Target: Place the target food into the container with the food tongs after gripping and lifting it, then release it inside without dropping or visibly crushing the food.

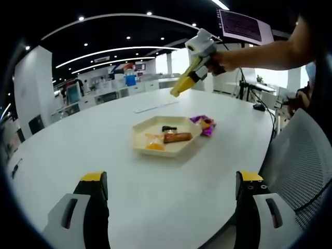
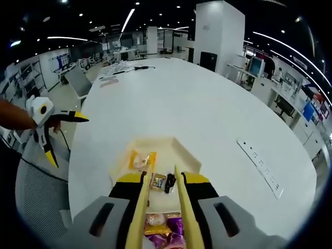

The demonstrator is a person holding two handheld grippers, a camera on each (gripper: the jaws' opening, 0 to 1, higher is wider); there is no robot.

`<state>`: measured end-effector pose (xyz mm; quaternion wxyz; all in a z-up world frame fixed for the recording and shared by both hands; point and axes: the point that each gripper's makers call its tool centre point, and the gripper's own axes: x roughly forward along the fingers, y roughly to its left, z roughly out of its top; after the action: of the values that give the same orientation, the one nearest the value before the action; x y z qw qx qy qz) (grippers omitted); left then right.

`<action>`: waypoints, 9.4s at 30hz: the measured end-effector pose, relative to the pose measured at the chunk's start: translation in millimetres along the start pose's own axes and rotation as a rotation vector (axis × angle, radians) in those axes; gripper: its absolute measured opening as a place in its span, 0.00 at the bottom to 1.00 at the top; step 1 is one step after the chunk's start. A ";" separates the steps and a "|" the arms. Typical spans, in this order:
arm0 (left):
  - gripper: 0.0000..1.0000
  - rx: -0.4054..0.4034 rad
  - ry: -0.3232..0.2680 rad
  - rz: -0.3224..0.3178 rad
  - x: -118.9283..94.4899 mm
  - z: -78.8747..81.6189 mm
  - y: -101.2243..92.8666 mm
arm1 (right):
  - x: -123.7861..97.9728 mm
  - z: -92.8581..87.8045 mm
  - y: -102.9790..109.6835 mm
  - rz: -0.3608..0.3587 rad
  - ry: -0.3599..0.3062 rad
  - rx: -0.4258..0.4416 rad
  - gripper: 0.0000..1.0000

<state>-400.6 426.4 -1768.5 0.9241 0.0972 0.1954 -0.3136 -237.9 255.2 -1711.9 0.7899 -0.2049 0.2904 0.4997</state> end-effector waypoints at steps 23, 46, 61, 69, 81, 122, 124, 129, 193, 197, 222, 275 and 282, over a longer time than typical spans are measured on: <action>1.00 0.008 0.005 -0.002 0.8 0.2 -1.6 | -41.6 -38.2 -3.7 -0.024 -0.047 -0.006 0.28; 1.00 0.007 0.017 -0.011 2.2 -2.6 -2.7 | -68.5 -67.8 -6.3 -0.043 -0.059 -0.018 0.28; 1.00 0.006 0.017 -0.012 2.1 -2.2 -3.6 | -60.4 -74.6 -0.1 -0.033 -0.040 -0.016 0.28; 1.00 0.009 0.026 -0.006 2.1 -4.3 -2.7 | -49.5 -74.6 0.7 -0.017 -0.028 -0.033 0.28; 1.00 0.015 0.033 -0.003 1.8 -5.0 -2.5 | -24.8 -84.3 13.5 0.017 0.002 -0.086 0.28; 1.00 0.009 0.047 -0.022 3.8 -8.3 -5.5 | 27.6 -124.9 16.2 0.062 0.153 -0.124 0.29; 1.00 0.006 0.046 -0.020 3.6 -8.2 -5.0 | 28.2 -125.8 17.6 0.062 0.161 -0.131 0.29; 1.00 0.008 0.049 -0.020 3.6 -8.8 -4.9 | 32.7 -128.3 21.2 0.063 0.188 -0.171 0.29; 1.00 0.015 0.025 -0.010 2.2 -3.5 -4.0 | -20.0 -89.0 -7.9 -0.044 0.154 0.059 0.21; 1.00 0.016 0.026 -0.015 2.5 -3.5 -4.7 | -20.6 -87.4 -11.2 -0.048 0.153 0.060 0.21; 1.00 0.006 0.017 -0.008 2.3 -2.7 -2.6 | -2.8 -58.0 -14.8 -0.050 0.137 0.039 0.21; 1.00 -0.011 -0.001 0.027 -0.5 0.7 4.5 | 56.5 33.5 -19.0 0.021 0.111 -0.051 0.23; 1.00 -0.008 0.001 0.023 0.1 -0.2 4.2 | 54.8 38.9 -16.5 0.022 0.082 -0.064 0.25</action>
<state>-398.0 429.7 -1768.5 0.9279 0.0955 0.1959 -0.3024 -194.8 309.0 -1718.6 0.7648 -0.2472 0.3087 0.5085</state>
